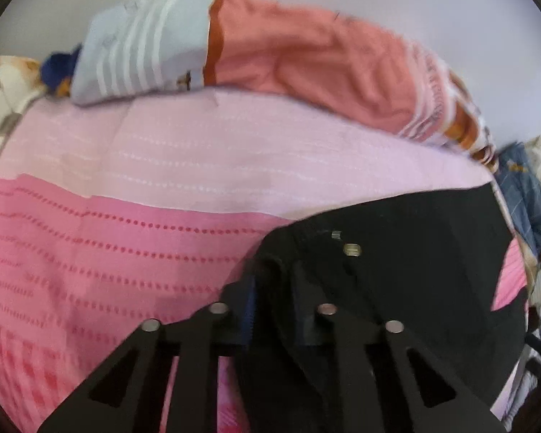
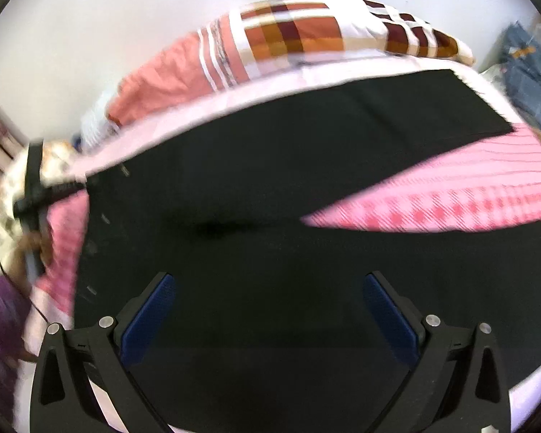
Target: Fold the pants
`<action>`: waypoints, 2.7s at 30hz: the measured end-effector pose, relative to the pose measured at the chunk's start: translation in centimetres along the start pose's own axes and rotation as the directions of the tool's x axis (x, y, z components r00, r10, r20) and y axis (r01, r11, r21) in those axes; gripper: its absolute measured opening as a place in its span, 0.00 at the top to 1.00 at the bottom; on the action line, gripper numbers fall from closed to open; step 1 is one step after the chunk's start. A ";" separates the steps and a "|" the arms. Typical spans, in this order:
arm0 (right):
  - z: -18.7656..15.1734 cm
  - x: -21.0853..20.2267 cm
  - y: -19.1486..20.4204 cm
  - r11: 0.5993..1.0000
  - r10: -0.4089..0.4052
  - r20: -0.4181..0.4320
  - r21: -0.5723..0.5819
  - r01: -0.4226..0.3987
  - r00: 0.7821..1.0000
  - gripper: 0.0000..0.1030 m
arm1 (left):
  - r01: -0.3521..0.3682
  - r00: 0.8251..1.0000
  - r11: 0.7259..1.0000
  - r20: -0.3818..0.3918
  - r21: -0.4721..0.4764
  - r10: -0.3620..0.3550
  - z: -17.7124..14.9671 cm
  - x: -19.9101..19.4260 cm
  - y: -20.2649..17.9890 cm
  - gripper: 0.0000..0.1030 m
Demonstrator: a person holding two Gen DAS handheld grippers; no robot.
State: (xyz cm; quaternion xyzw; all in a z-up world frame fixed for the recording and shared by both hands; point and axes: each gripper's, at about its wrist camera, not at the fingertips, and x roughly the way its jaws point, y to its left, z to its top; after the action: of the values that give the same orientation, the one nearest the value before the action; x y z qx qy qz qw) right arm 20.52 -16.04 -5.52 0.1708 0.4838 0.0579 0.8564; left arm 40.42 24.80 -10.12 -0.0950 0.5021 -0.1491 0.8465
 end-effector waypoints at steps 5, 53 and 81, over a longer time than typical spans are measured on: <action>5.1 2.2 -0.7 0.952 0.284 -0.040 0.127 -0.277 0.958 0.00 | 0.054 0.986 0.998 0.158 0.027 -0.057 -4.5 -6.9 -4.1 0.85; -10.1 -0.3 -10.8 0.745 0.526 -0.063 0.514 -0.424 0.848 0.63 | -0.433 0.889 0.890 0.098 -0.140 0.448 -26.5 -18.6 -7.4 0.46; -6.5 -13.1 -35.8 0.706 0.107 0.434 0.601 -0.375 0.895 0.93 | -0.310 0.948 0.951 0.069 -0.013 0.310 -22.8 -12.6 -16.4 0.27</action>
State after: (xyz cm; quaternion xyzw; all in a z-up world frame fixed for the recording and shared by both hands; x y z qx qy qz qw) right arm 5.78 -51.44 -10.52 0.5377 0.2756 -0.0394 0.7959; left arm 12.12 13.57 -5.53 -0.0211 0.4807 -0.0106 0.8765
